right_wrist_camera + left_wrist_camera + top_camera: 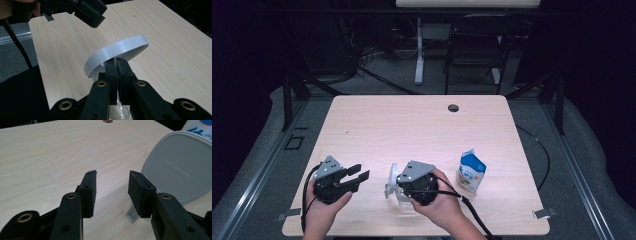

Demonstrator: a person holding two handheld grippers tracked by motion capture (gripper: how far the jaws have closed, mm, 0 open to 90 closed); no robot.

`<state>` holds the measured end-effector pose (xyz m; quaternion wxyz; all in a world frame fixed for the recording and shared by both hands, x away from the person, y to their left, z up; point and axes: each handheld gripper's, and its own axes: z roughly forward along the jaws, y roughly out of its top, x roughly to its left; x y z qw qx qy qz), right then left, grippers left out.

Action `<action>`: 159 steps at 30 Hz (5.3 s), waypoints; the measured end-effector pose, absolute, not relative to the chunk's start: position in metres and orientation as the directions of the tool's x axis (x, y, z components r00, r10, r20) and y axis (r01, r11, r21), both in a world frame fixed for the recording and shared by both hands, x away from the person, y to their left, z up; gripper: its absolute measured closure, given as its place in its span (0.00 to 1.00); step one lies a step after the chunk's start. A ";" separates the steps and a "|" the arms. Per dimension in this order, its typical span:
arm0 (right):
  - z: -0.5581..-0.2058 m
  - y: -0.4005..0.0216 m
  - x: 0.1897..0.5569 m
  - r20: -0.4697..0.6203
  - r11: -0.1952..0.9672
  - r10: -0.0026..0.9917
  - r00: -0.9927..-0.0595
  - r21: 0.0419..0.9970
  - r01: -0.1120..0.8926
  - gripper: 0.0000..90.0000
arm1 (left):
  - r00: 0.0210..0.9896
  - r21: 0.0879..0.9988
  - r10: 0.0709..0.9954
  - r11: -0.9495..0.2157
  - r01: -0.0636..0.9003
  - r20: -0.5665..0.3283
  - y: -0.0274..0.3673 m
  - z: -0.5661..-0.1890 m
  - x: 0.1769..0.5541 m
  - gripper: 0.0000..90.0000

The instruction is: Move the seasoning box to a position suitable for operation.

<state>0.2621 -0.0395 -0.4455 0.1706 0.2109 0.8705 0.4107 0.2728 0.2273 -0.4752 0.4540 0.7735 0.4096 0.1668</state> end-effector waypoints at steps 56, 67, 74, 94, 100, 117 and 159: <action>-0.457 -0.100 0.246 -0.122 0.535 0.585 -0.802 0.801 0.268 0.64 | 0.589 0.841 0.800 -0.240 0.486 -0.112 0.232 -0.482 0.276 0.61; -0.464 -0.126 0.238 -0.098 0.486 0.635 -0.766 0.822 0.297 0.59 | 0.597 0.842 0.793 -0.235 0.485 -0.123 0.232 -0.484 0.277 0.61; -0.470 -0.144 0.232 -0.076 0.481 0.646 -0.760 0.814 0.327 0.60 | 0.599 0.841 0.788 -0.223 0.493 -0.143 0.233 -0.485 0.277 0.60; -0.495 -0.184 0.229 -0.044 0.445 0.693 -0.719 0.811 0.379 0.53 | 0.560 0.839 0.819 -0.212 0.501 -0.128 0.237 -0.486 0.276 0.56; -0.502 -0.199 0.229 -0.039 0.443 0.710 -0.703 0.802 0.402 0.53 | 0.556 0.838 0.821 -0.208 0.504 -0.130 0.239 -0.486 0.276 0.56; -0.512 -0.221 0.233 -0.046 0.428 0.770 -0.636 0.777 0.462 0.55 | 0.548 0.837 0.825 -0.196 0.512 -0.142 0.243 -0.486 0.277 0.57; -0.552 -0.212 0.268 -0.086 0.349 0.877 -0.473 0.791 0.503 0.41 | 0.475 0.836 0.868 -0.148 0.528 -0.147 0.277 -0.490 0.257 0.56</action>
